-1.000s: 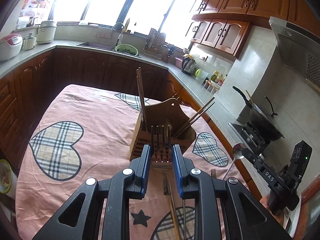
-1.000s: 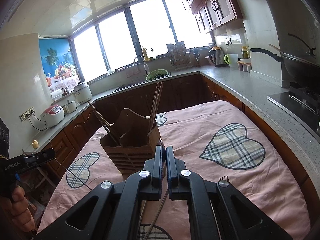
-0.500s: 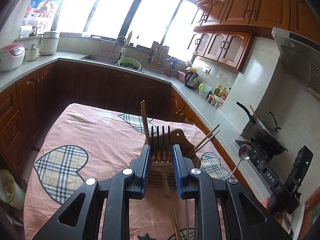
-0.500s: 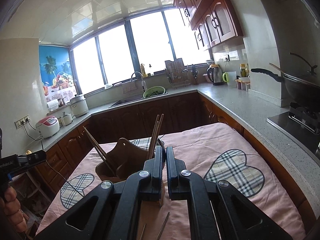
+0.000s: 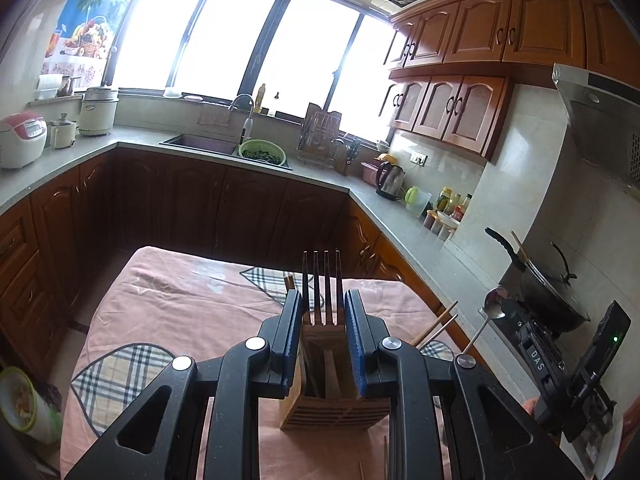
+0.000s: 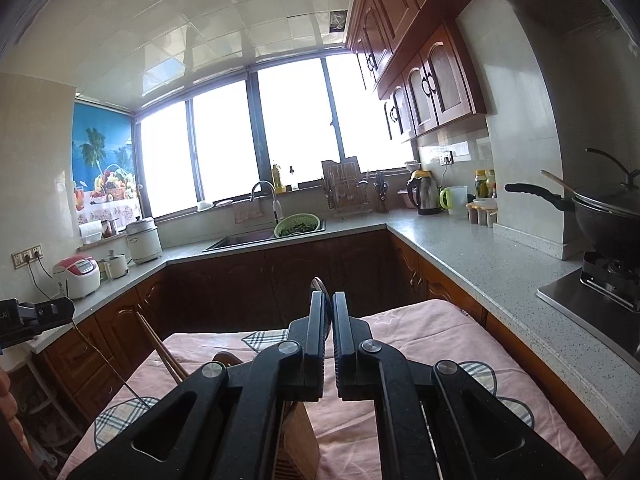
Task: Organize utensils
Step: 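Carry the fork and spoon up and insert them into the wooden holder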
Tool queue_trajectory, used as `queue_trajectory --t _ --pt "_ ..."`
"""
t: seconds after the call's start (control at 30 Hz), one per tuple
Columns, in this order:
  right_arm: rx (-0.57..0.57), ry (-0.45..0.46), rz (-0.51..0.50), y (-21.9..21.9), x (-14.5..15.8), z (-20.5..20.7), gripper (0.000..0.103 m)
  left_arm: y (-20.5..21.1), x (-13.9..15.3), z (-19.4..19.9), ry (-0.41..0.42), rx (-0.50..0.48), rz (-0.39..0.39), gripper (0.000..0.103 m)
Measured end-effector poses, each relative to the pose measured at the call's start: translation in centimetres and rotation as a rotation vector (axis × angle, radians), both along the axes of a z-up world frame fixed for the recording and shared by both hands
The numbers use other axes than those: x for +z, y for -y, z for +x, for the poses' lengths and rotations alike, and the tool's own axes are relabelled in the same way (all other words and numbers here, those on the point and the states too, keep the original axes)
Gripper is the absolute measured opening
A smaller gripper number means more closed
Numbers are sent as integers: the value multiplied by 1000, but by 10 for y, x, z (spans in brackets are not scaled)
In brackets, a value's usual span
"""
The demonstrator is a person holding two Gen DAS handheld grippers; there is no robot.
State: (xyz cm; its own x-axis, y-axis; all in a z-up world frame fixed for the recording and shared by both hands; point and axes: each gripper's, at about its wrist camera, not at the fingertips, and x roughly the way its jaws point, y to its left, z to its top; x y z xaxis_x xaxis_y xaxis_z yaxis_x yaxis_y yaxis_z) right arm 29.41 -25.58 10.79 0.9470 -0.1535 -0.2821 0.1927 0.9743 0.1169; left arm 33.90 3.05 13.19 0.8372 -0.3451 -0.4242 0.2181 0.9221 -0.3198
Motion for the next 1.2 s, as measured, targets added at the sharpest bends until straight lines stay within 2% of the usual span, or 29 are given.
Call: queue_trajectory --t 0.33,0.6,1.03,1.2 --pt "-2 29 -189 -27 -7 33 3 9 -15 33 -27 4 10 20" --pt "33 32 -334 -56 -36 40 3 22 -33 46 -48 2 47 20" --pt "85 -60 -211 -49 -70 36 3 49 -72 64 -114 -29 113 20" --pt "114 -94 -190 -49 -79 34 3 58 -75 70 -111 -54 140 20"
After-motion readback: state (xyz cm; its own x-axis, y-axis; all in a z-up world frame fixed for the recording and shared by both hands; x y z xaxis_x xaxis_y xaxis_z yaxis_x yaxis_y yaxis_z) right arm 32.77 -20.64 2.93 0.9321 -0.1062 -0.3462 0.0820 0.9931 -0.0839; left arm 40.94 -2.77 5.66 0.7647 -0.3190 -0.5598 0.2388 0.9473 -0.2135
